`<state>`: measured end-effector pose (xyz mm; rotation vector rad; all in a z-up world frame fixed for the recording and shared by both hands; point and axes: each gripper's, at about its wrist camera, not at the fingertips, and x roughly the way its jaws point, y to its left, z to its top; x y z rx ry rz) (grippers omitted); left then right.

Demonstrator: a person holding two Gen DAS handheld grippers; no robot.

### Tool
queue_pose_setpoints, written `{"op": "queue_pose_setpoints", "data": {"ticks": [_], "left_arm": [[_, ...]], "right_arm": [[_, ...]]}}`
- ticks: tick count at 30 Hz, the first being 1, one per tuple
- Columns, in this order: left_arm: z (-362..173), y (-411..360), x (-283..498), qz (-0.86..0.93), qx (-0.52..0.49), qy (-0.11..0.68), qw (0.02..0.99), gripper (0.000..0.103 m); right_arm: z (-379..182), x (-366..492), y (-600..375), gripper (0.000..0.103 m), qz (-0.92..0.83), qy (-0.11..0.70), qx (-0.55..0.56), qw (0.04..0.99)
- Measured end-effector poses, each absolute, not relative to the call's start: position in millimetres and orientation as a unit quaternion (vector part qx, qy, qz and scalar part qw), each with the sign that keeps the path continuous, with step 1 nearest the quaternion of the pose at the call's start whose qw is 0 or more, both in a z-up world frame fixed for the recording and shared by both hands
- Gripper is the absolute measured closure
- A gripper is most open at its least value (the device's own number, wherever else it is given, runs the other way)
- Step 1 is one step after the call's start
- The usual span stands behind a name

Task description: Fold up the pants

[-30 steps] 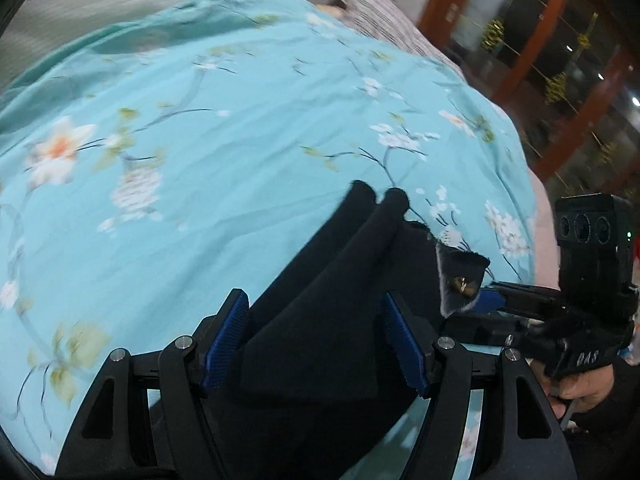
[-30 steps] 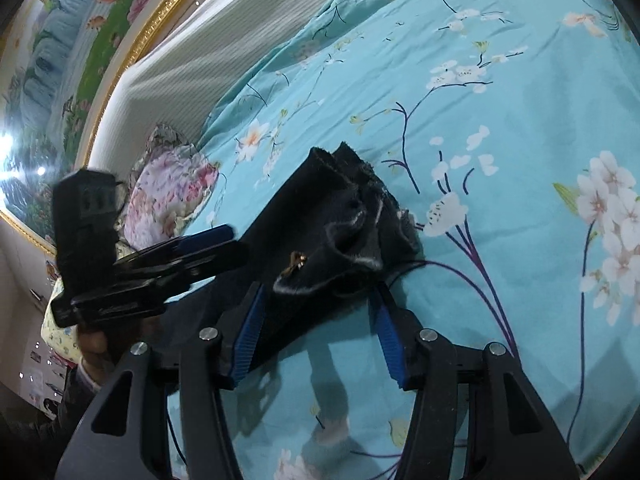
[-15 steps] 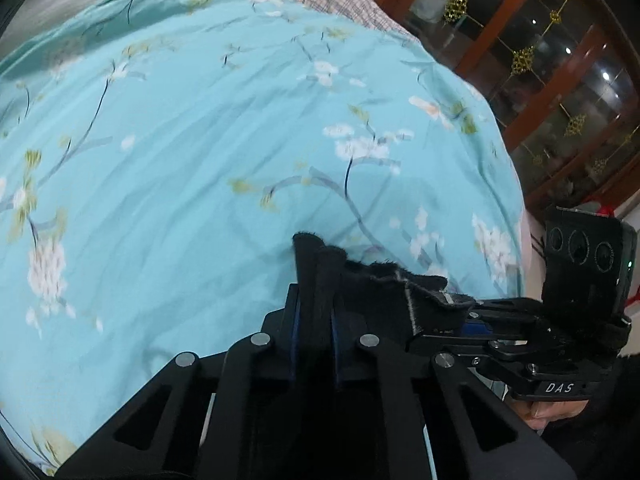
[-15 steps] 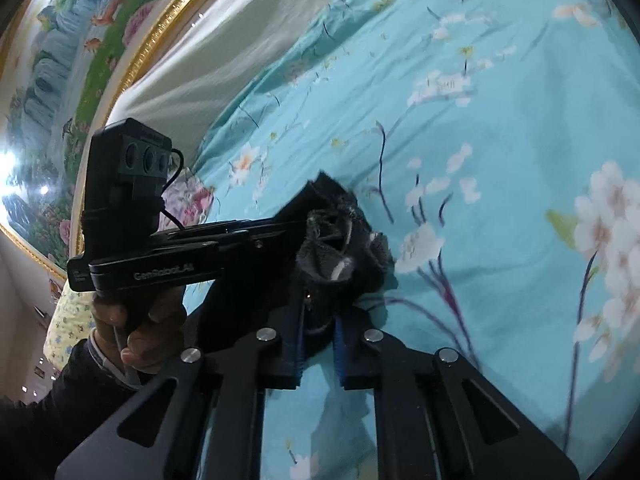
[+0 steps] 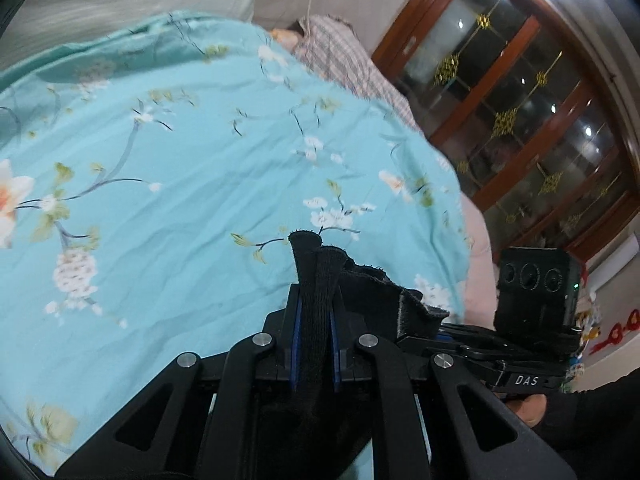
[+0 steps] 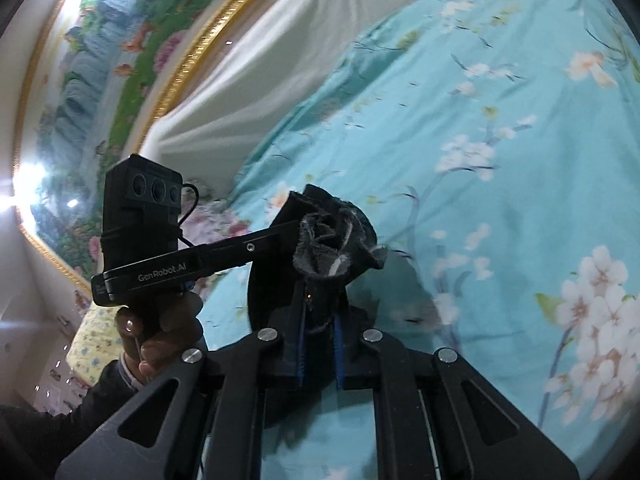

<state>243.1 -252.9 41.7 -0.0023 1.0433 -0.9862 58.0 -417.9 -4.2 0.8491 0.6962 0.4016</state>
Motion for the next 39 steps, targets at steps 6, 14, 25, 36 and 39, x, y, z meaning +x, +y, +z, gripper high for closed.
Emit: {"op": "queue_pose_setpoints", "data": {"ticks": [6, 14, 25, 36, 39], "left_arm": [[64, -206, 216, -0.434, -0.033, 0.452, 0.778, 0.093], [67, -133, 179, -0.391, -0.081, 0.438, 0.806, 0.093], [21, -55, 149, -0.324, -0.157, 0.451, 0.817, 0.093], [-17, -23, 140, -0.279, -0.183, 0.474, 0.815, 0.092], [-23, -16, 136, -0.268, -0.189, 0.477, 0.815, 0.091]], "right_arm": [[22, 56, -389, 0.091, 0.246, 0.314, 0.387, 0.831], [38, 53, -336, 0.091, 0.314, 0.326, 0.359, 0.816], [17, 57, -265, 0.091, 0.365, 0.38, 0.328, 0.784], [-9, 63, -219, 0.087, 0.381, 0.435, 0.278, 0.767], [-12, 64, -214, 0.087, 0.379, 0.444, 0.269, 0.766]]}}
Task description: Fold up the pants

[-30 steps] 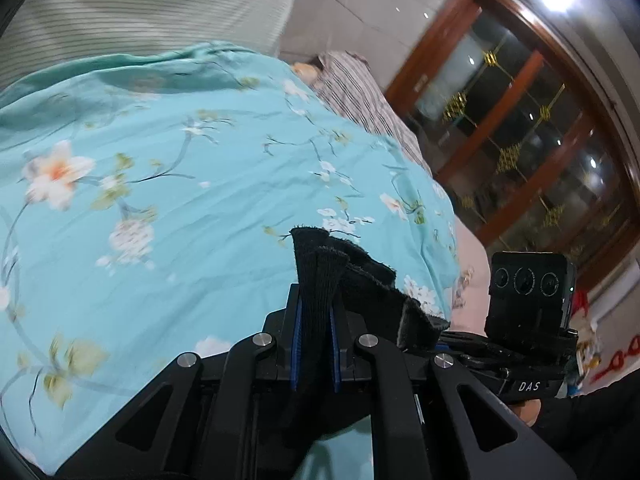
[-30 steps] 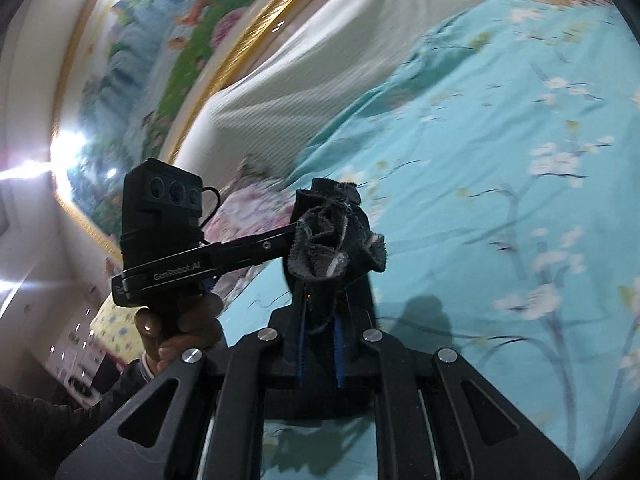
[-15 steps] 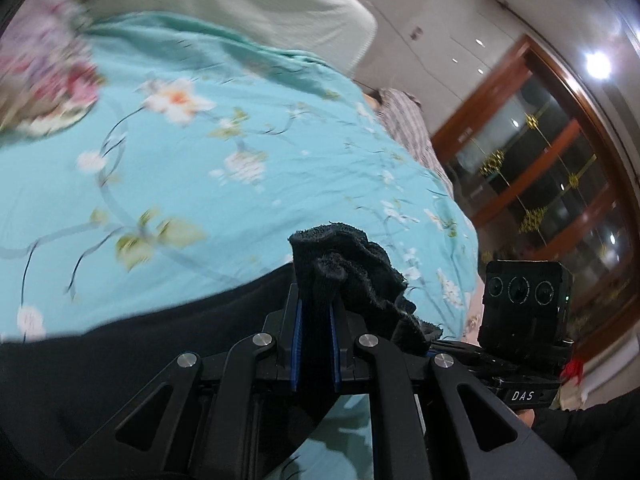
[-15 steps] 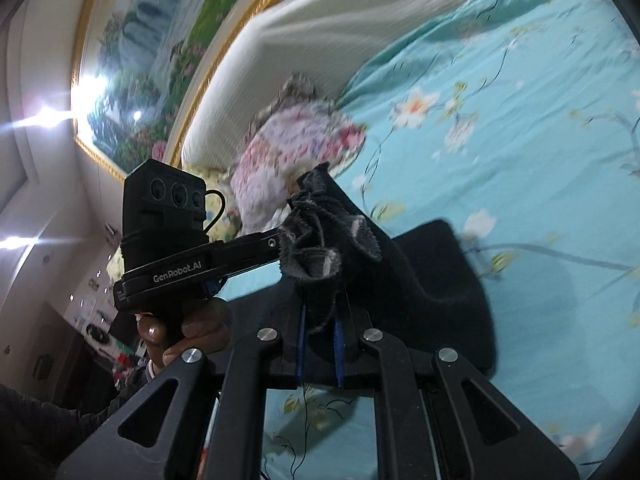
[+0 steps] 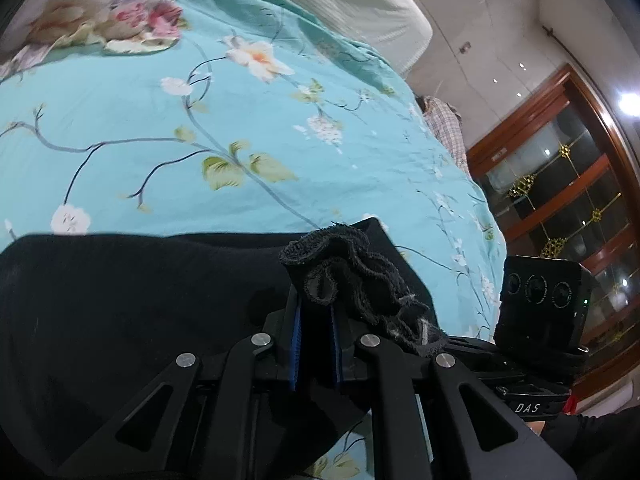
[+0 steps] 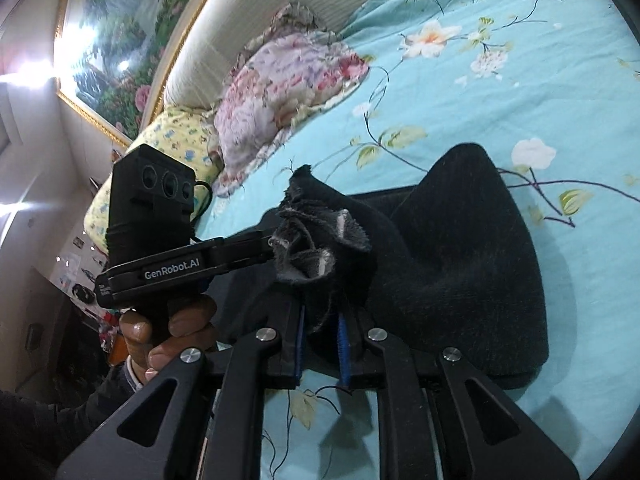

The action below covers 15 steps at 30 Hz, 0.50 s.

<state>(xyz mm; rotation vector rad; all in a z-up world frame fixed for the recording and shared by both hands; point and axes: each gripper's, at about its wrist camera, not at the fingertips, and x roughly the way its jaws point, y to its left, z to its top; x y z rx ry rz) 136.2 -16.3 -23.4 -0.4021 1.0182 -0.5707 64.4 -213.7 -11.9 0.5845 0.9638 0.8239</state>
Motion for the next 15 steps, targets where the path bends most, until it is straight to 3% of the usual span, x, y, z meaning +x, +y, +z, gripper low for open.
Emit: {"op": "queue_pose_setpoints", "data": {"ticks": [6, 15], "left_arm": [[-32, -3, 129, -0.242, -0.208, 0.483, 0.816, 0.091], [-30, 17, 108, -0.189, -0.219, 0.482, 0.827, 0.088]], "right_arm": [[-15, 65, -207, 0.084, 0.38, 0.455, 0.252, 0.765], [-11, 60, -192, 0.059, 0.397, 0.459, 0.224, 0.763]]}}
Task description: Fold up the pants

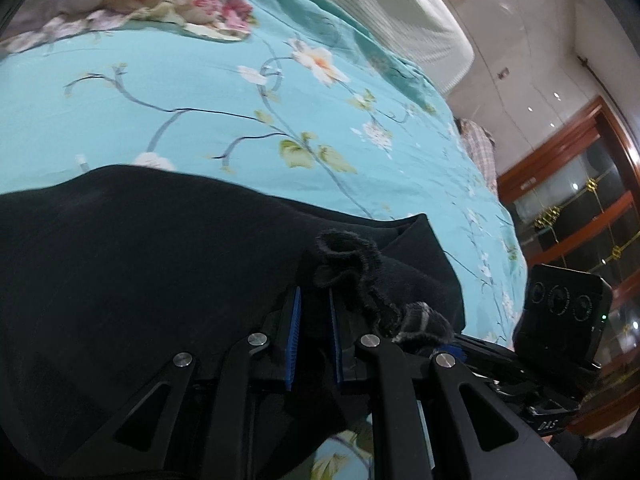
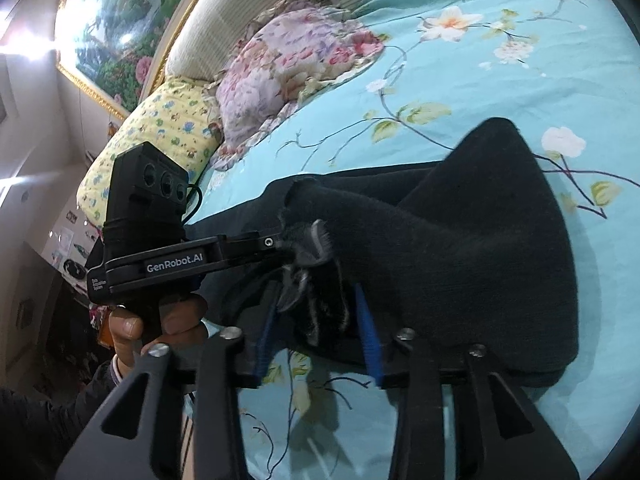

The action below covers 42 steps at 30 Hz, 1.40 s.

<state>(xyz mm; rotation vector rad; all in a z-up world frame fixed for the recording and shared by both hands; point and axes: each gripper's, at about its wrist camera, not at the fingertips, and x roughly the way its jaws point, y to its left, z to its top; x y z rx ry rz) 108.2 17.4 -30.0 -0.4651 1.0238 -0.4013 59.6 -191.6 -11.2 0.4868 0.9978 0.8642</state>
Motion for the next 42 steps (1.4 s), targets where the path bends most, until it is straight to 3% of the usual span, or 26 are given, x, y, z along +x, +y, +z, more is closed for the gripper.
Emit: {"op": "queue_pose_setpoints", "data": {"ticks": [14, 42], "left_arm": [[-6, 77, 31, -0.05, -0.285, 0.427, 0.857, 0.049], [2, 211, -112, 0.157, -0.393, 0.338, 0.84, 0.036]], "right_arm": [[20, 51, -167, 0.056, 0.445, 0.441, 0.192, 0.755], [65, 54, -30, 0.053, 0.549, 0.43, 0.064, 0.714]]}}
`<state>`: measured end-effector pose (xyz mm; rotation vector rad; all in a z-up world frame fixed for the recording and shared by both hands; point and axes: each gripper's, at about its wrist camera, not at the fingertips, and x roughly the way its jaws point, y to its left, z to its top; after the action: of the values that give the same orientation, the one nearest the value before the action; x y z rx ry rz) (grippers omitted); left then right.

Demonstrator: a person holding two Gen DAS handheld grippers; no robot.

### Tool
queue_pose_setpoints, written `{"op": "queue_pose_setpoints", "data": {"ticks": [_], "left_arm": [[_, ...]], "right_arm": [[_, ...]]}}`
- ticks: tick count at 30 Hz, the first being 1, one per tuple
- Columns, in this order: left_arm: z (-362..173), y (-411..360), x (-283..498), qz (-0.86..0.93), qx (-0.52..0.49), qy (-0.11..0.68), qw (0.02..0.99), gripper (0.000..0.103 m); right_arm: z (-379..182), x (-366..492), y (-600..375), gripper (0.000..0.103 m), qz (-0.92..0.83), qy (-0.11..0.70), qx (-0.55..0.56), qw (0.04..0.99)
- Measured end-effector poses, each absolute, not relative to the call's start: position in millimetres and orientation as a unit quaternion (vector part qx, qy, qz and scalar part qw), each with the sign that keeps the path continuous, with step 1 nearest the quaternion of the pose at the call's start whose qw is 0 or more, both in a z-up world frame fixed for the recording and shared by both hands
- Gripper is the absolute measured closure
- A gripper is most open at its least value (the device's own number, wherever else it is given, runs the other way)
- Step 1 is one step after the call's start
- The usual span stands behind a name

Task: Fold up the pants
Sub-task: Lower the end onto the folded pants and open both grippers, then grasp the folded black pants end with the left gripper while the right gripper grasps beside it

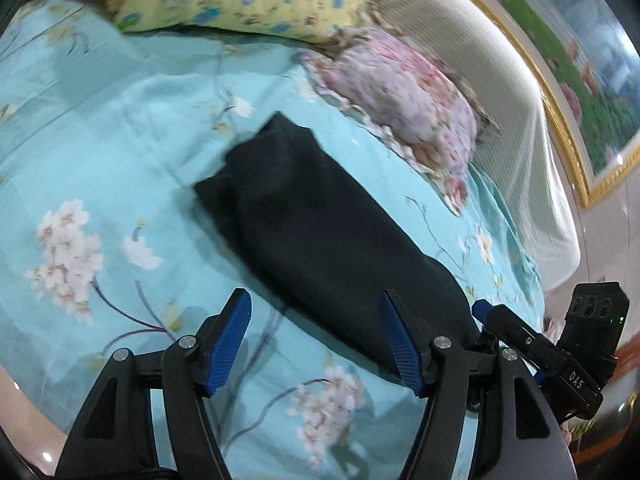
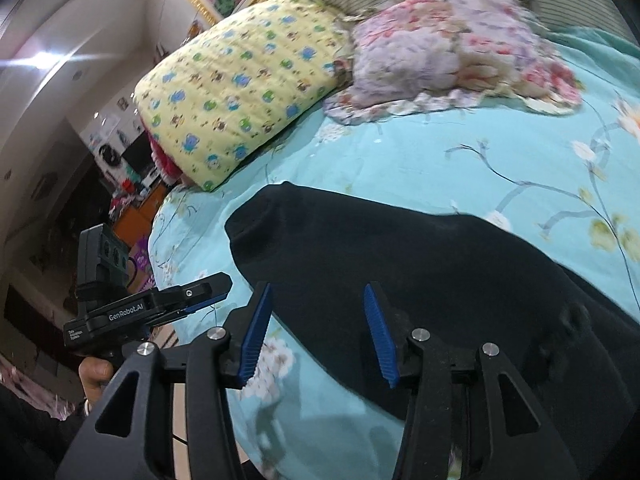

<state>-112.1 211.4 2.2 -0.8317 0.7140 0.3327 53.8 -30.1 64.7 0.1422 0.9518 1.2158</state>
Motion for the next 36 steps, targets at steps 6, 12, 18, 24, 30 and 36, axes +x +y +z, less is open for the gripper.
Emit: {"op": "queue_pose_setpoints", "data": {"ticks": [6, 12, 18, 24, 30, 36], "left_arm": [[-7, 229, -112, 0.164, -0.407, 0.341, 0.831, 0.036], [-16, 238, -102, 0.166, -0.421, 0.348, 0.821, 0.036], [-24, 248, -90, 0.171, -0.433, 0.348, 0.814, 0.036], [-32, 259, -81, 0.178, -0.447, 0.347, 0.805, 0.036], [-35, 268, -72, 0.183, -0.453, 0.344, 0.802, 0.036], [-37, 274, -66, 0.186, -0.46, 0.338, 0.8, 0.036]], "right_arm": [[70, 65, 5, 0.053, 0.564, 0.43, 0.035, 0.704], [72, 78, 35, 0.053, 0.573, 0.431, 0.009, 0.697], [71, 92, 70, 0.052, 0.59, 0.433, -0.027, 0.681], [70, 107, 114, 0.052, 0.615, 0.424, -0.069, 0.661], [60, 118, 154, 0.052, 0.642, 0.424, -0.11, 0.629], [41, 124, 195, 0.052, 0.654, 0.449, -0.136, 0.594]]}}
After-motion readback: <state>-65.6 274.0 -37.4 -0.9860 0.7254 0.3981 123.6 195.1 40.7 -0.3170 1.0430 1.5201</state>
